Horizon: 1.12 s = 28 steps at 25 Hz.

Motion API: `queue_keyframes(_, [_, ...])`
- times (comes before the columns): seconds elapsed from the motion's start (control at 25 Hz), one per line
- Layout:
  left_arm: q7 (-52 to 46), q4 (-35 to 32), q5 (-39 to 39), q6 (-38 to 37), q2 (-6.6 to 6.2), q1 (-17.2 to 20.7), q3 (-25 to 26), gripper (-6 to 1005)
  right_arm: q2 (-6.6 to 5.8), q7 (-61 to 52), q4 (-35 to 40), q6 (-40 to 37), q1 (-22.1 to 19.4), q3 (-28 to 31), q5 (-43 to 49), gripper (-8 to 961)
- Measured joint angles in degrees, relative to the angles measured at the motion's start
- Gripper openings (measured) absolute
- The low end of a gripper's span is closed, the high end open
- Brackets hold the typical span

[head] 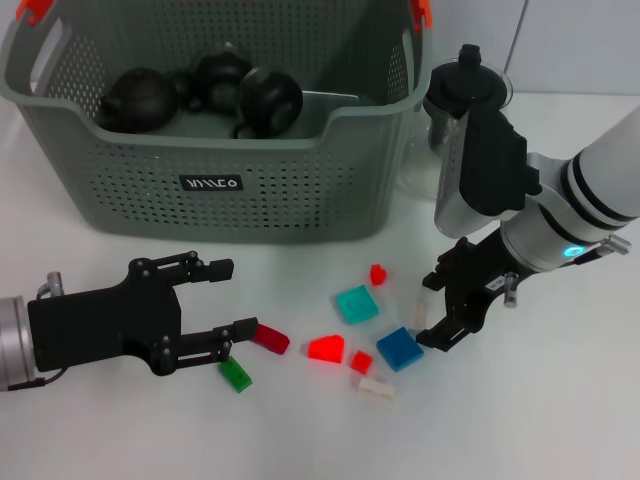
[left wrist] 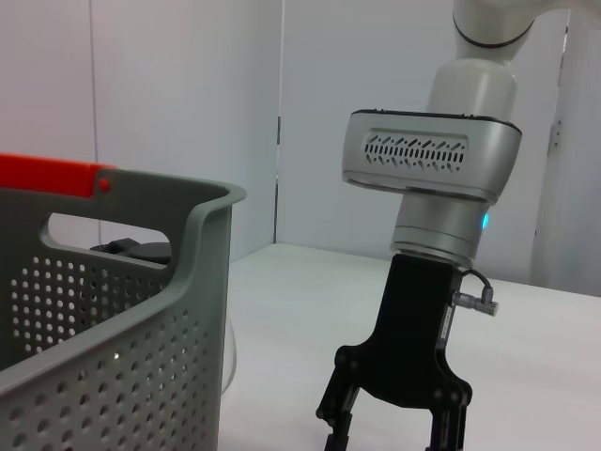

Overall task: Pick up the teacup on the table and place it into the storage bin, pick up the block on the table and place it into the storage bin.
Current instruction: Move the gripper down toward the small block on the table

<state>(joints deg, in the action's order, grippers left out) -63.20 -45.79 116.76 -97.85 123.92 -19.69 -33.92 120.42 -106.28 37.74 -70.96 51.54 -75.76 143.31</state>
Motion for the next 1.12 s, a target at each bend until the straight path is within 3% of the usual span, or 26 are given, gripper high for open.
queue_keyframes(1.12, [0.18,-0.01,-0.04,0.21,0.0,0.0,0.0,713,0.43,-0.21,-0.79,3.01,0.32,-2.02,-1.89,818])
